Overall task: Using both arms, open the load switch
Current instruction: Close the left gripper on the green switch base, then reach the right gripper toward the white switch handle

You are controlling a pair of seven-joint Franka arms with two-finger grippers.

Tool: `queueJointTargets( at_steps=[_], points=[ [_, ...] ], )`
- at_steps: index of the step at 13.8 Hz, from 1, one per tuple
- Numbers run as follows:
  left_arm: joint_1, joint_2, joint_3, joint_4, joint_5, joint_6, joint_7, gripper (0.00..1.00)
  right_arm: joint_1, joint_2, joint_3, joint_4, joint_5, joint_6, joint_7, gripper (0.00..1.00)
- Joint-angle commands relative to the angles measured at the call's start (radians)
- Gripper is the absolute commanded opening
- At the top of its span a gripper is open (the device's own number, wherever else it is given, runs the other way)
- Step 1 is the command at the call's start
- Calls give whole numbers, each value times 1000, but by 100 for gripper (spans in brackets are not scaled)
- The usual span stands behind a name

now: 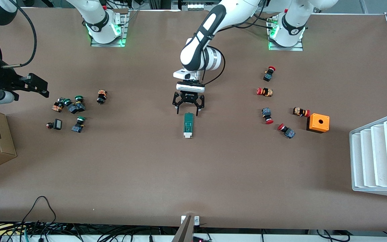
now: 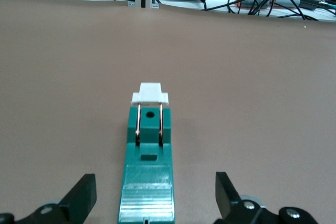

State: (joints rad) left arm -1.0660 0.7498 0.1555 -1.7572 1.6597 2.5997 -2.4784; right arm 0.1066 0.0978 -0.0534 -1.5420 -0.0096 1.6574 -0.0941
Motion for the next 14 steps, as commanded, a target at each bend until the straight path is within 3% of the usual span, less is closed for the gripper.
queueJointTargets(
  at_steps=[1,3,6,10,14],
  points=[
    [-18,17,15,-2,101,-24,-123,100,-5,37,1,14,3,-33,-132,100],
    [-34,45,15,-1,136,-67,-157,100,-10,43,1,19,-3,-30,-272,100],
    [-40,71,15,-1,204,-95,-229,100,-36,91,1,29,10,-19,-273,100],
    [-58,77,16,5,212,-101,-234,100,-38,203,1,155,94,-33,-57,100],
    [-75,108,15,27,236,-168,-232,100,-28,348,10,299,207,-24,285,100]
  ],
)
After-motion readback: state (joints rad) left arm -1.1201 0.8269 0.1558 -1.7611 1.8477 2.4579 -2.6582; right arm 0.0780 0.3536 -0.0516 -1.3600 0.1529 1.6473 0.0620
